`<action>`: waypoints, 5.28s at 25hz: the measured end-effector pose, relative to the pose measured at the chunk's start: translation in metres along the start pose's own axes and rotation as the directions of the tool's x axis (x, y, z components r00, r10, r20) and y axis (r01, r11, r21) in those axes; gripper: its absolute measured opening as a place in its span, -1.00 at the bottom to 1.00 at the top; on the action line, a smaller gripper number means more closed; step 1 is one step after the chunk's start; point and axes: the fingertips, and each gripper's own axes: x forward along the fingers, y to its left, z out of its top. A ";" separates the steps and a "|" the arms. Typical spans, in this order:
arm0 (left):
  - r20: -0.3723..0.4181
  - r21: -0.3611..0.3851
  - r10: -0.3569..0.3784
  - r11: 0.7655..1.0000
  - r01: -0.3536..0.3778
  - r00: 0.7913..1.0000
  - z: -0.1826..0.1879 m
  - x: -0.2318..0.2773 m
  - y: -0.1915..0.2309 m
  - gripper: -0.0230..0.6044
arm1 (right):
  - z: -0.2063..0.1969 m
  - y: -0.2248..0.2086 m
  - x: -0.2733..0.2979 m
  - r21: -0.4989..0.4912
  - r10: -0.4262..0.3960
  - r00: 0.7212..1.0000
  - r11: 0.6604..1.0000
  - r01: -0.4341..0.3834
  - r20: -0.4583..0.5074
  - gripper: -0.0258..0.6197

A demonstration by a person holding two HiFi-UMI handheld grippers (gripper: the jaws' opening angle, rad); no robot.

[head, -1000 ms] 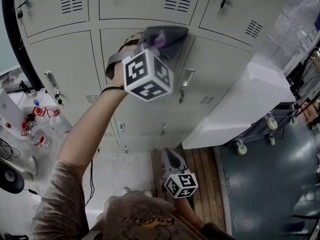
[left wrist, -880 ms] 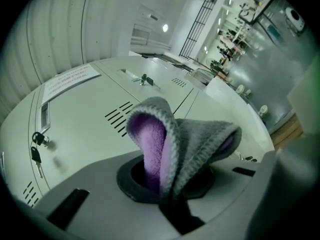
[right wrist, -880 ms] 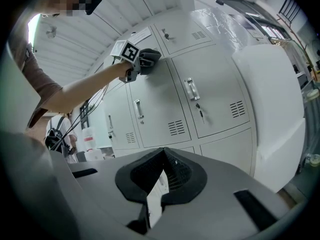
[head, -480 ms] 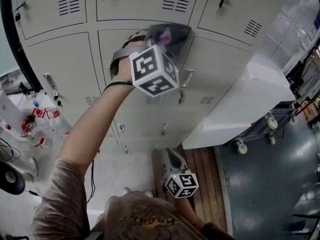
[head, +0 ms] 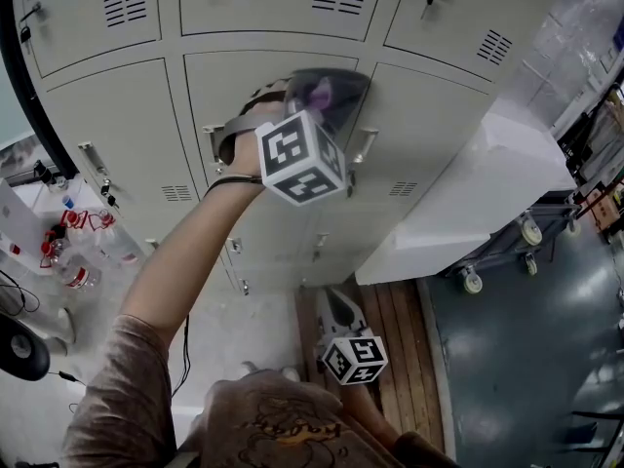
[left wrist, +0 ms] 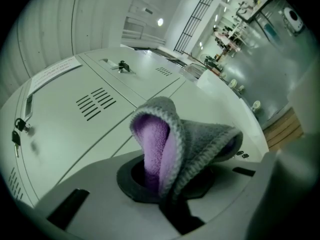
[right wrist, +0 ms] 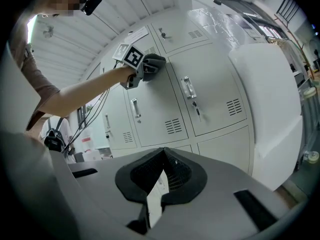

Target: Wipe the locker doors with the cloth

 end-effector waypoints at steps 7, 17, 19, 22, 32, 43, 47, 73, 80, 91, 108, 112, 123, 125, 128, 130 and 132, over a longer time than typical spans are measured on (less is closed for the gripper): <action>-0.026 -0.010 -0.055 0.998 0.055 0.998 -0.028 0.004 -0.040 -0.80 | -0.001 -0.006 -0.004 0.001 -0.018 1.000 1.000 0.018 -0.002 -0.92; -0.068 -0.049 -0.139 0.990 0.136 0.988 -0.063 0.008 -0.087 -0.80 | -0.001 -0.009 -0.004 0.001 -0.025 1.000 1.000 0.025 -0.007 -0.92; -0.076 -0.054 -0.153 0.987 0.149 0.985 -0.069 0.009 -0.095 -0.80 | -0.001 -0.010 -0.004 0.001 -0.027 1.000 1.000 0.027 -0.008 -0.92; -0.089 -0.058 -0.174 0.984 0.170 0.981 -0.080 0.010 -0.109 -0.80 | -0.002 -0.011 -0.004 0.003 -0.030 0.999 1.000 0.030 -0.010 -0.92; -0.126 -0.089 -0.256 0.965 0.246 0.958 -0.116 0.013 -0.159 -0.80 | -0.003 -0.015 -0.003 0.005 -0.039 0.999 0.999 0.039 -0.016 -0.92; -0.173 -0.121 -0.348 0.936 0.331 0.921 -0.157 0.018 -0.213 -0.80 | -0.006 -0.020 0.001 0.012 -0.047 0.998 0.999 0.048 -0.030 -0.92; -0.188 -0.132 -0.366 0.929 0.346 0.911 -0.168 0.019 -0.228 -0.80 | -0.009 -0.020 0.002 0.015 -0.045 0.998 0.999 0.046 -0.038 -0.92; -0.299 -0.211 -0.514 0.857 0.469 0.804 -0.234 0.010 -0.312 -0.80 | -0.017 -0.033 -0.016 0.025 -0.105 0.993 0.994 0.106 -0.058 -0.92; -0.205 -0.335 -0.526 0.830 0.446 0.825 -0.213 -0.017 -0.297 -0.80 | -0.015 -0.035 -0.016 0.020 -0.098 0.994 0.995 0.099 -0.054 -0.92; -0.033 -0.568 -0.452 0.743 0.355 0.891 -0.169 -0.088 -0.226 -0.80 | -0.008 -0.027 -0.007 0.007 -0.056 0.998 0.998 0.056 -0.039 -0.92; -0.007 -0.837 -0.202 0.536 0.105 0.979 -0.208 -0.210 -0.173 -0.80 | 0.008 0.000 0.007 -0.042 0.036 0.999 0.998 -0.037 -0.016 -0.92; 0.015 -0.870 -0.164 0.483 0.094 0.986 -0.213 -0.225 -0.183 -0.80 | 0.007 0.010 0.009 -0.053 0.054 0.999 0.997 -0.054 -0.005 -0.92; -0.008 -0.886 -0.145 0.459 0.060 0.989 -0.238 -0.242 -0.205 -0.80 | -0.004 0.028 0.013 -0.066 0.071 0.997 0.995 -0.071 0.003 -0.92; -0.023 -0.888 -0.133 0.458 0.041 0.991 -0.242 -0.244 -0.204 -0.80 | -0.005 0.030 0.014 -0.070 0.072 0.997 0.995 -0.072 0.002 -0.92; -0.027 -0.890 -0.118 0.454 0.030 0.993 -0.243 -0.248 -0.201 -0.80 | -0.007 0.034 0.014 -0.068 0.078 0.997 0.995 -0.078 -0.003 -0.92; -0.022 -0.890 -0.119 0.455 0.035 0.993 -0.242 -0.249 -0.201 -0.80 | -0.008 0.037 0.014 -0.068 0.085 0.996 0.994 -0.085 -0.007 -0.92; -0.018 -0.889 -0.124 0.455 0.041 0.992 -0.240 -0.250 -0.202 -0.80 | -0.008 0.039 0.015 -0.068 0.090 0.996 0.994 -0.090 -0.008 -0.92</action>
